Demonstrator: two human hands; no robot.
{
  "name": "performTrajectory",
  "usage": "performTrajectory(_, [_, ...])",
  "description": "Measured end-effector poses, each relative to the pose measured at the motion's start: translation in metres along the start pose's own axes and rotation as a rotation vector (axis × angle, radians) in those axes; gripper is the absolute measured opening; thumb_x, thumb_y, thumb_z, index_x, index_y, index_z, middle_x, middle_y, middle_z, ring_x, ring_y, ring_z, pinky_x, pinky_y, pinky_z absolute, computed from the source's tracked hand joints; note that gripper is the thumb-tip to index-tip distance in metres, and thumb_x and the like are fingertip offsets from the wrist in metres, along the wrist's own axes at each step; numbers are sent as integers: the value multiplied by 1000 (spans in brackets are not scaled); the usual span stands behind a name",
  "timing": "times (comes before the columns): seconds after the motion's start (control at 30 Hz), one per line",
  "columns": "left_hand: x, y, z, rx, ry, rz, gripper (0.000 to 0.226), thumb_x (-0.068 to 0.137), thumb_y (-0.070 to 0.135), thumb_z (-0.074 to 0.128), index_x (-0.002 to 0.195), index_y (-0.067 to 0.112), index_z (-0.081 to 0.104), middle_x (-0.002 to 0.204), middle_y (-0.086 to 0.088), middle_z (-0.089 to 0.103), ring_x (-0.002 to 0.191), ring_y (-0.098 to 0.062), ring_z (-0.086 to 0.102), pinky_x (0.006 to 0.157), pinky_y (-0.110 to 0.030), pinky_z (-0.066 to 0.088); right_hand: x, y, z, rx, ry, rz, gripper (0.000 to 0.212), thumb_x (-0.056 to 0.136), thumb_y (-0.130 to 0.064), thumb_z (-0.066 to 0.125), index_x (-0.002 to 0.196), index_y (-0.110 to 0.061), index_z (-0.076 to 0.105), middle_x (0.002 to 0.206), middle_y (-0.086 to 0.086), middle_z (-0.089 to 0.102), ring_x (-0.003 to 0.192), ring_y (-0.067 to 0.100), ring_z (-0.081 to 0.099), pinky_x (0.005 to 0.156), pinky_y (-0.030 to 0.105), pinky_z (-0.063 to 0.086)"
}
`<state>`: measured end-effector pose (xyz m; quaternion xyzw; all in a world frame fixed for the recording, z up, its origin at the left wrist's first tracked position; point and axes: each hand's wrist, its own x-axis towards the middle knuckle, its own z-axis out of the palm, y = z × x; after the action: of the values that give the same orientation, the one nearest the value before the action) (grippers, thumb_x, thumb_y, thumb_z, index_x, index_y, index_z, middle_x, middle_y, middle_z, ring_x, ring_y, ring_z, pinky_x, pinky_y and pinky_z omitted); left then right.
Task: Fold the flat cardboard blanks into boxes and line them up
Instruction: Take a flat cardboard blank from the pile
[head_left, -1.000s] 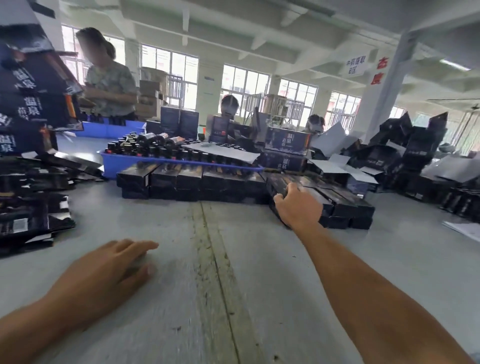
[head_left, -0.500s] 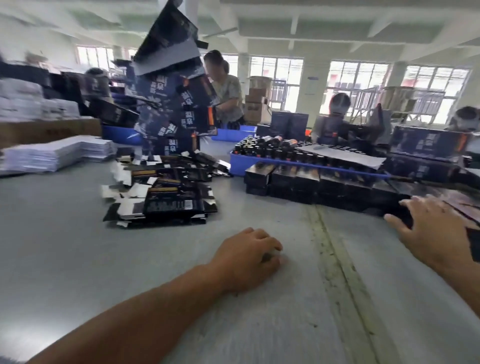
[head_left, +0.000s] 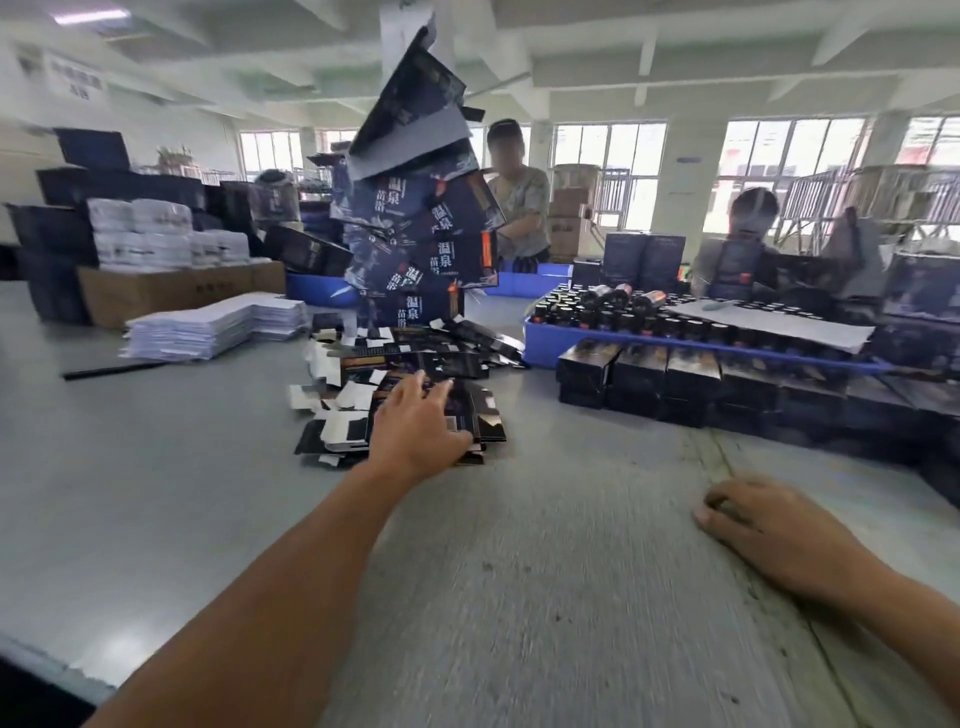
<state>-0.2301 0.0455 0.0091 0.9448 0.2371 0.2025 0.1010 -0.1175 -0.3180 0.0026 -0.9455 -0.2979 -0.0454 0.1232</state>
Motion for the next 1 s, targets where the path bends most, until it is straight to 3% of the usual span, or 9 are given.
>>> performTrajectory(0.2, [30,-34,2,142,-301,2,90,83,73,60,157,36,24,168,-8,6,154,-33,7,122,-52,14,-2,3,9,20,82,11,35,95,-60,47,117,-38,63,119,-14,56,102,10,55,91,34,50])
performTrajectory(0.33, [44,-49,5,174,-274,36,79,82,79,54,148,40,36,166,-4,19,151,-30,21,119,-53,24,-4,1,12,-2,107,1,29,95,-61,44,111,-42,61,111,-18,50,99,8,52,85,31,46])
performTrajectory(0.53, [76,-64,9,298,-190,63,72,82,83,47,135,36,42,140,2,47,133,-24,42,108,-46,35,-4,1,14,13,158,6,19,92,-66,44,98,-50,54,112,-27,49,101,2,50,87,27,45])
performTrajectory(0.63, [94,-67,11,294,-200,30,70,77,87,49,123,35,45,136,4,49,128,-23,43,105,-46,37,0,1,16,63,192,30,10,86,-57,65,85,-53,56,105,-26,56,96,8,56,83,35,49])
performTrajectory(0.7, [104,-70,12,266,-216,-7,67,71,88,53,110,34,44,129,5,52,123,-21,44,103,-45,37,6,8,22,122,288,42,20,79,-45,79,77,-51,59,96,-20,63,85,17,62,74,42,53])
performTrajectory(0.77, [114,-73,11,252,-219,3,68,66,88,60,104,33,44,127,4,54,119,-20,45,101,-44,38,9,13,26,90,359,1,14,81,-56,70,77,-43,69,92,-13,68,77,24,67,67,46,56])
performTrajectory(0.87, [127,-73,10,232,-270,44,95,62,86,65,137,32,42,146,-3,46,129,-25,45,107,-45,38,9,19,28,98,374,-59,65,85,-82,36,80,-31,77,92,-6,71,72,27,68,69,48,59])
performTrajectory(0.93, [133,-74,10,281,-317,54,118,62,89,62,156,33,18,159,-7,33,143,-29,35,114,-46,32,7,20,25,73,383,-101,72,87,-83,30,81,-30,78,93,-2,72,74,30,70,66,51,59])
performTrajectory(1.0, [136,-74,9,357,-319,67,125,59,96,54,159,37,7,163,-6,27,147,-30,29,116,-49,26,7,14,23,33,399,-116,72,89,-81,28,82,-30,79,94,-2,74,74,29,71,60,50,60])
